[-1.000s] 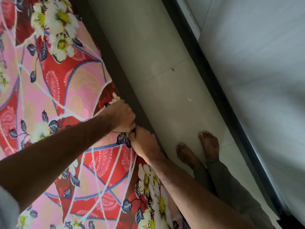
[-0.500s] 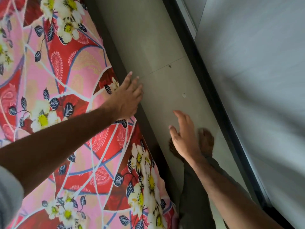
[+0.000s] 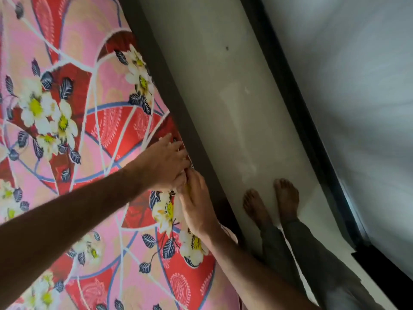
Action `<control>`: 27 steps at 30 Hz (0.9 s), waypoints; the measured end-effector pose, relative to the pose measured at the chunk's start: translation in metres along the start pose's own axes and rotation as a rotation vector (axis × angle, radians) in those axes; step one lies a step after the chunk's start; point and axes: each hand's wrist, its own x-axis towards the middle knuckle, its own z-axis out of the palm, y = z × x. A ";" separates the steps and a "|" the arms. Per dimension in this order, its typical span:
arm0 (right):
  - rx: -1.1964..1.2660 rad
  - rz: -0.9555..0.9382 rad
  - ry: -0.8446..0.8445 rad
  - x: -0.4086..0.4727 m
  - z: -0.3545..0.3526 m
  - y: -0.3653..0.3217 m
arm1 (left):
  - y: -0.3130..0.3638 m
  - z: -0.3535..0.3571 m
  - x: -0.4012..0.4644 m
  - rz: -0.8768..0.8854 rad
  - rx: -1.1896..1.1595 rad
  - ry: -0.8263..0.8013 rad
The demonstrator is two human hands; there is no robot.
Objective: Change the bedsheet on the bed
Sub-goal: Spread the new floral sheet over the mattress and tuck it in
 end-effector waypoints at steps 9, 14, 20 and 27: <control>0.011 0.166 -0.142 0.030 -0.016 0.019 | 0.005 -0.009 0.020 0.047 0.110 -0.106; -0.382 0.185 -0.273 0.040 -0.030 0.009 | 0.004 0.000 0.022 0.041 0.088 0.065; -0.178 0.194 -0.016 0.019 -0.088 0.044 | 0.011 0.004 0.021 -0.004 0.034 0.172; -0.217 0.041 0.203 -0.140 -0.105 0.085 | 0.130 -0.019 -0.031 0.072 -0.003 0.257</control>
